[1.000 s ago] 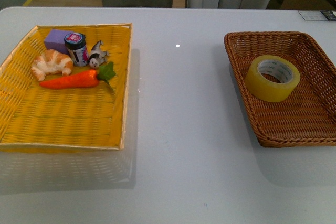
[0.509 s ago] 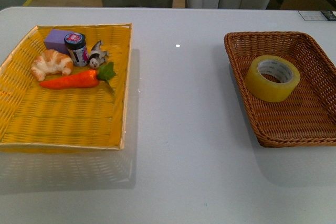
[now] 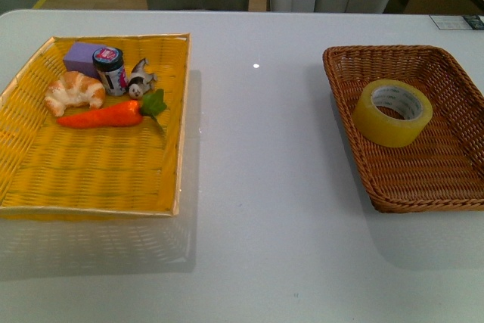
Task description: Move tape to another basket
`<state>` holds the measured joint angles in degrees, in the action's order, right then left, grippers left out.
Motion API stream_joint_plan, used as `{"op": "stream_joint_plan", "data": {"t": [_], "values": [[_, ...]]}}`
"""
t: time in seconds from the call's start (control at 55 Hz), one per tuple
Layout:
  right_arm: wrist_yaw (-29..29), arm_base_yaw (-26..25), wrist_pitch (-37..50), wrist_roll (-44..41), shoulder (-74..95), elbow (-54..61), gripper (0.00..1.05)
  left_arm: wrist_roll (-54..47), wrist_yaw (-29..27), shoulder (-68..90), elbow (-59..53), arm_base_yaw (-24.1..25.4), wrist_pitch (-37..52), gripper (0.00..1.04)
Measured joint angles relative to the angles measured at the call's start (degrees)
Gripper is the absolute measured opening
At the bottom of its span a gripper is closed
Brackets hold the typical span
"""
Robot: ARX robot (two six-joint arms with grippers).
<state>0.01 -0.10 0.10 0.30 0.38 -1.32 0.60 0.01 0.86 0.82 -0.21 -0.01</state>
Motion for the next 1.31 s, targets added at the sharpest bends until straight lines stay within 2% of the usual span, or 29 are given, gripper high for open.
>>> {"op": "stream_joint_plan", "data": {"t": [0.145,0.255,0.309,0.4,0.455,0.655,0.727,1.309], "values": [[0.0,0.0,0.0,0.0,0.0,0.0,0.38,0.0,0.0,0.0,0.0,0.0,0.0,0.02],[0.0,0.0,0.0,0.0,0.0,0.0,0.59,0.0,0.0,0.0,0.0,0.0,0.0,0.23],[0.0,0.0,0.0,0.0,0.0,0.0,0.73,0.0,0.0,0.0,0.0,0.0,0.0,0.38],[0.0,0.0,0.0,0.0,0.0,0.0,0.91,0.0,0.0,0.0,0.0,0.0,0.0,0.55],[0.0,0.0,0.0,0.0,0.0,0.0,0.97,0.0,0.0,0.0,0.0,0.0,0.0,0.64],[0.0,0.0,0.0,0.0,0.0,0.0,0.96,-0.1,0.0,0.0,0.0,0.0,0.0,0.98],[0.0,0.0,0.0,0.0,0.0,0.0,0.96,-0.1,0.0,0.0,0.0,0.0,0.0,0.95],[0.0,0.0,0.0,0.0,0.0,0.0,0.96,-0.1,0.0,0.0,0.0,0.0,0.0,0.96]]}}
